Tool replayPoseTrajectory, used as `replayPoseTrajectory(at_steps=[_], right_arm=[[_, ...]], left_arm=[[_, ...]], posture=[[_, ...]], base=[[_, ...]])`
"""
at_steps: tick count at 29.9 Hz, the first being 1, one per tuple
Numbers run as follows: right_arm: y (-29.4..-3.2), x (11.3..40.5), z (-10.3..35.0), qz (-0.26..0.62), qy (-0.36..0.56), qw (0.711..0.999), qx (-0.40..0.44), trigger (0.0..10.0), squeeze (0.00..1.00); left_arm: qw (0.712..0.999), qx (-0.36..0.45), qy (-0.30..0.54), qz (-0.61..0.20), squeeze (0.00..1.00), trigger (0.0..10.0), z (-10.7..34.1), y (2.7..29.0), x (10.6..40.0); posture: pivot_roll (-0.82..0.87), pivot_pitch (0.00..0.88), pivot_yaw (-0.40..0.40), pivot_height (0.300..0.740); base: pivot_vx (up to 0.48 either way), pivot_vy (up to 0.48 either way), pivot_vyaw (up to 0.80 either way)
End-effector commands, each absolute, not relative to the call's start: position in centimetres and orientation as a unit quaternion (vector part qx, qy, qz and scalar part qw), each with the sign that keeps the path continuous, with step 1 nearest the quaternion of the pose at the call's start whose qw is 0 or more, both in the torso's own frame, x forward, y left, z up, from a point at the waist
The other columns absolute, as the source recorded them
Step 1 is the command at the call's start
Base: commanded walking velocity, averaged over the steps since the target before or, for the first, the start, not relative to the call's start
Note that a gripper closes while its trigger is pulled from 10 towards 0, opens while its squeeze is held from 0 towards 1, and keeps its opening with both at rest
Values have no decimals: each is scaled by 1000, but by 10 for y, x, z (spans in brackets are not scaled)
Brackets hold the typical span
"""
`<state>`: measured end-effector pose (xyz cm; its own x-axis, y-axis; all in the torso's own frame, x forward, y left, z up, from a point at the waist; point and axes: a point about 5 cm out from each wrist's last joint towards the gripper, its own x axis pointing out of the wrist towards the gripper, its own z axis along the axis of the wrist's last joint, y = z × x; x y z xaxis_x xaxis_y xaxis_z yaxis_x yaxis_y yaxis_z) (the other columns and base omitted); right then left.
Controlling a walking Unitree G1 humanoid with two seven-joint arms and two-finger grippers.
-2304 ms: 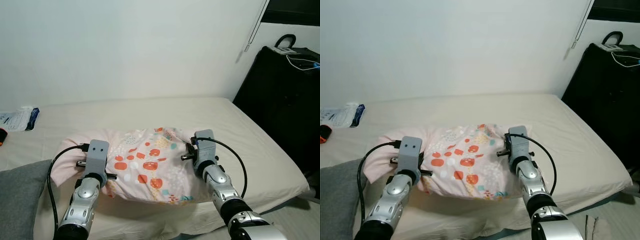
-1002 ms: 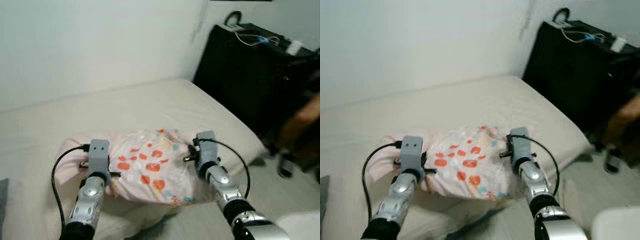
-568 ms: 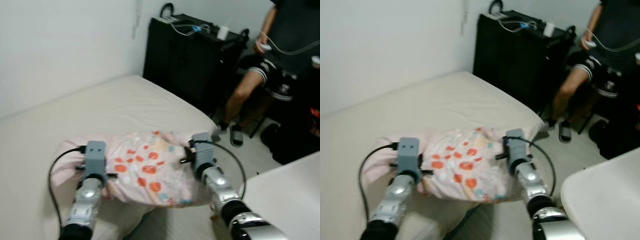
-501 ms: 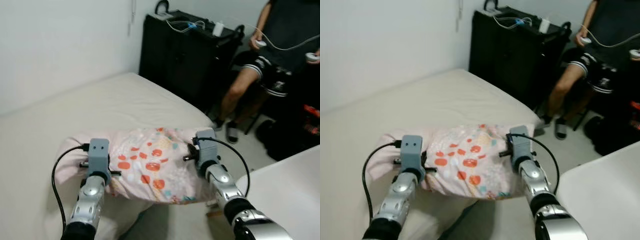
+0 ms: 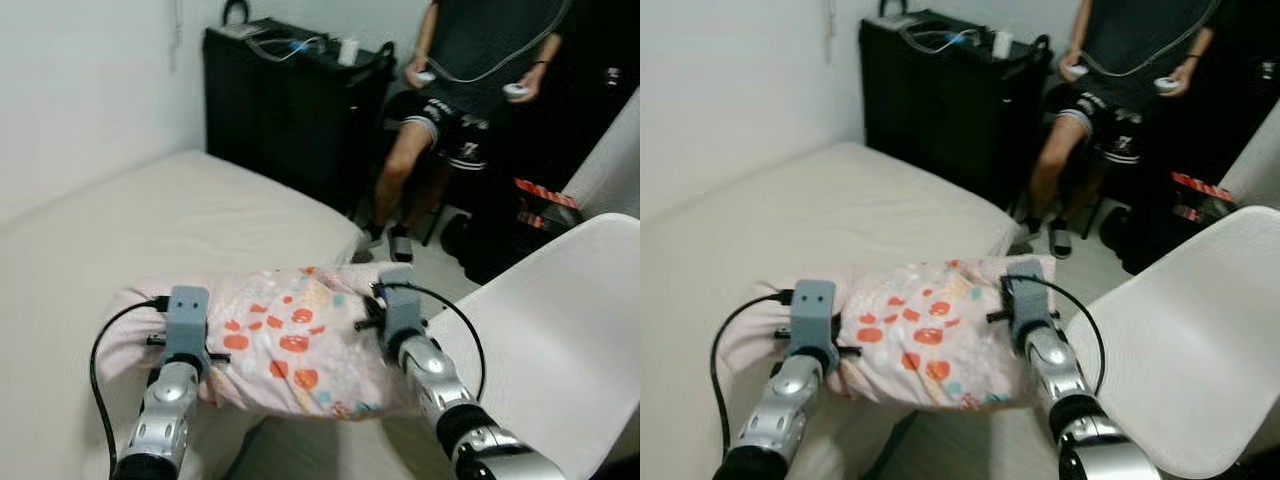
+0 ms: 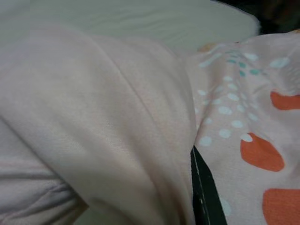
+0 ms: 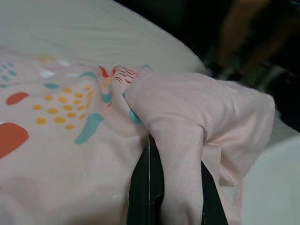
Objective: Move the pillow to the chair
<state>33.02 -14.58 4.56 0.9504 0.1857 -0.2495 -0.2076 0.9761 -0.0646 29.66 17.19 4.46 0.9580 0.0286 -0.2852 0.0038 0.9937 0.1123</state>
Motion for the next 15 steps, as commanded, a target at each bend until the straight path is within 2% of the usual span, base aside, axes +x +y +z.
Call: replayPoseTrajectory(at_steps=[1,6,15], right_arm=[[-140,333,51,105,104,988,-40,10000,0],[-143,327,44,77,106,991,-23,10000,0],[-150,322,40,61,110,992,-22,10000,0]], left_arm=[[989,67,129,-18,0,10000,51,165,301],[986,79,137,-44,0,10000,52,165,304],[981,106,145,-73,0,10000,47,151,303]], posture=[[48,0,-98,740],[29,0,-12,740],[28,0,15,740]], base=[[0,0,-800],[0,0,-800],[0,0,-800]])
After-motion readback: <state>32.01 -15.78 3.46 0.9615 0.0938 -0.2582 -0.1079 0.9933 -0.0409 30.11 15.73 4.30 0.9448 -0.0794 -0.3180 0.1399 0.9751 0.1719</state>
